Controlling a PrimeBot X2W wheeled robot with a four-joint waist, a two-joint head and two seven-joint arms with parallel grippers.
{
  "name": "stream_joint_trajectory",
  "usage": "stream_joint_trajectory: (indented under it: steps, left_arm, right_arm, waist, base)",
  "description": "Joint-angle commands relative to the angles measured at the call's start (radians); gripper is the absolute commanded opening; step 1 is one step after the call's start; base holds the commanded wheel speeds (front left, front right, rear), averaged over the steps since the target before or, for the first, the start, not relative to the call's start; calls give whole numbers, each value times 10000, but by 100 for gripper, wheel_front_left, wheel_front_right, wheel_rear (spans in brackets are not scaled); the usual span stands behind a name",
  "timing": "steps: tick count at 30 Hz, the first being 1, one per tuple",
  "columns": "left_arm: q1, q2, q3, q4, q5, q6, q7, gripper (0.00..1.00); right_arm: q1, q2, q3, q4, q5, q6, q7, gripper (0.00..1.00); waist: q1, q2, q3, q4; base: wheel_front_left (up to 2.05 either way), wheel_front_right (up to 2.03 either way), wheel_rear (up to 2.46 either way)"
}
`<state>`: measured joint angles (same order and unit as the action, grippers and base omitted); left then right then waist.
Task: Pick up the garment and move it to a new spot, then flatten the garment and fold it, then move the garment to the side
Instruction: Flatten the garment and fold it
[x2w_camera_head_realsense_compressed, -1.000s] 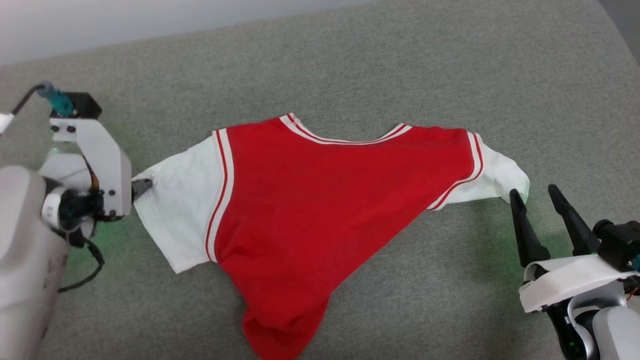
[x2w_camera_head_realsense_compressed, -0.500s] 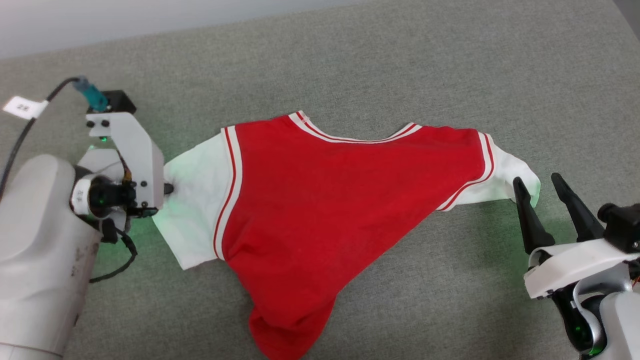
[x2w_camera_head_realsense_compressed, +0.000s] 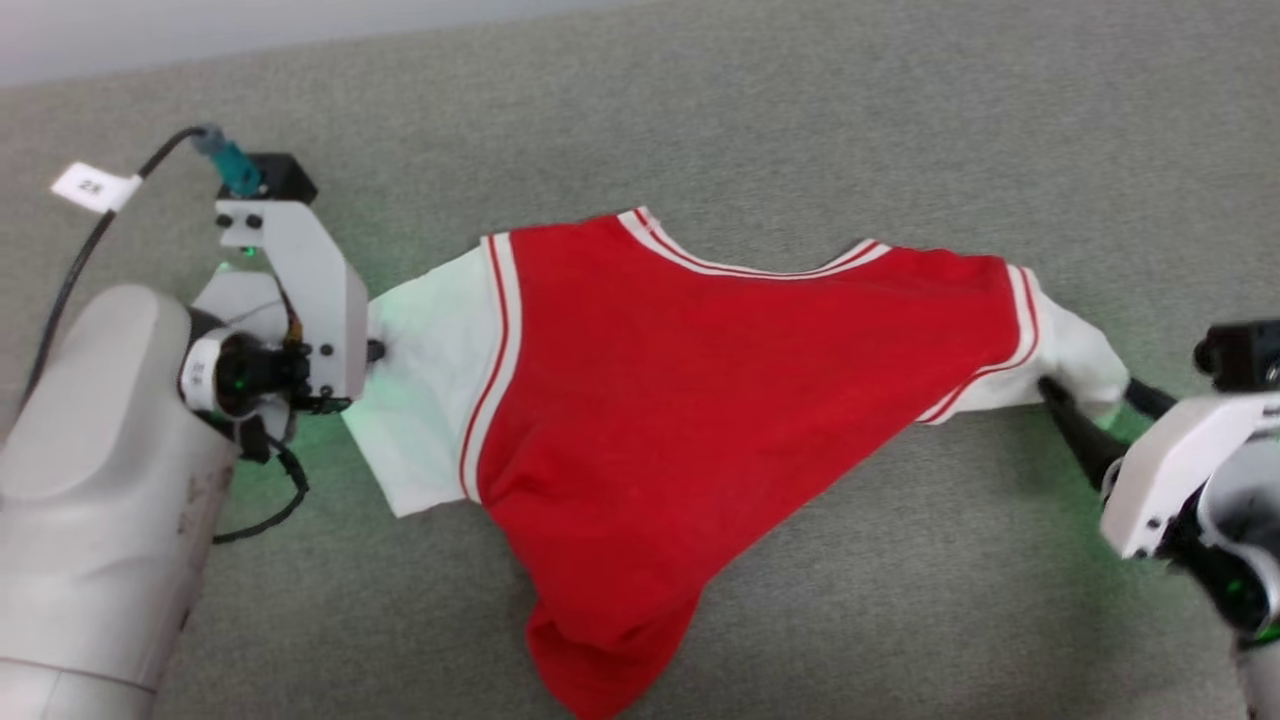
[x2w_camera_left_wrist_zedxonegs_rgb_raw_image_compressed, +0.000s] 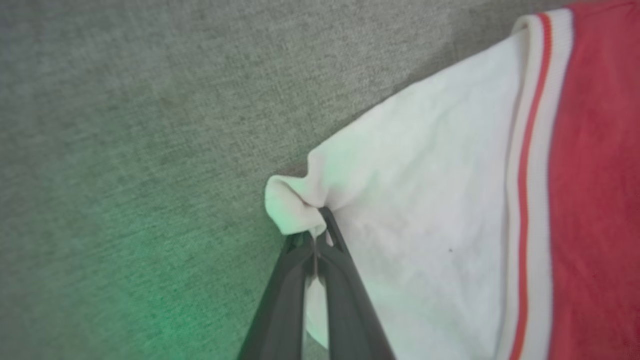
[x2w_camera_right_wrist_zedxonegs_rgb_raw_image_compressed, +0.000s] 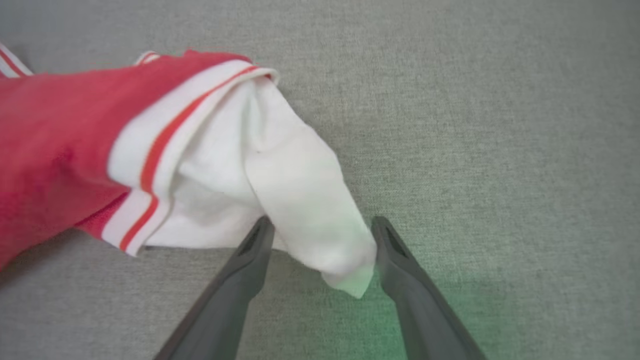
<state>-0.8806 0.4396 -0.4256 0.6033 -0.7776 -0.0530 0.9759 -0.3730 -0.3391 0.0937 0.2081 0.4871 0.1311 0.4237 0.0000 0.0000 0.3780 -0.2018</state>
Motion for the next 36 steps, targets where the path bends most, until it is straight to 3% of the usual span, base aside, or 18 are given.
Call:
stream_joint_trajectory:
  steps: [1,7,8,9,10,19,25,30,36]
  left_arm:
    - [462,-541,-363,279,19,-82,46,0]
    - [97,-782,-489,356,48,-212,-192,0]
    - [72,-771,-513,410,66,-250,-216,0]
    - [55,-794,-558,460,91,-248,-237,0]
    - [52,-792,-581,528,104,-285,-265,0]
    - [-102,-785,-672,1102,14,-440,-402,0]
    - [-775,-711,-583,1222,147,-477,-718,0]
    - [-1772,-813,-524,1359,377,-373,-1215,0]
    - [-3187,-807,-563,1829,1015,-437,-2662,0]
  right_arm:
    - [-311,-36,-101,24,28,-7,202,100]
    - [-784,-99,-63,429,114,-7,1521,100]
    - [-832,-39,-62,573,161,-7,1670,82]
    - [-859,19,-77,698,195,-7,1807,45]
    - [-923,43,23,781,156,-2,1973,0]
    - [-1312,136,-65,1007,376,1,3642,0]
    - [-2334,-59,-547,652,810,-2,4075,0]
    - [-3660,-129,-402,748,389,-2,3537,0]
    - [-5642,113,446,1914,-261,-2,2039,0]
  waist:
    - [0,0,131,172]
    - [0,0,496,588]
    - [0,0,537,630]
    - [0,0,562,686]
    - [0,0,572,719]
    - [0,0,231,946]
    - [0,0,-462,1215]
    - [0,0,-1424,1586]
    - [0,0,-2697,1836]
  base:
    - [0,0,0]
    - [0,0,0]
    - [0,0,0]
    - [0,0,0]
    - [0,0,0]
    - [0,0,0]
    - [0,0,0]
    - [0,0,0]
    - [0,0,0]
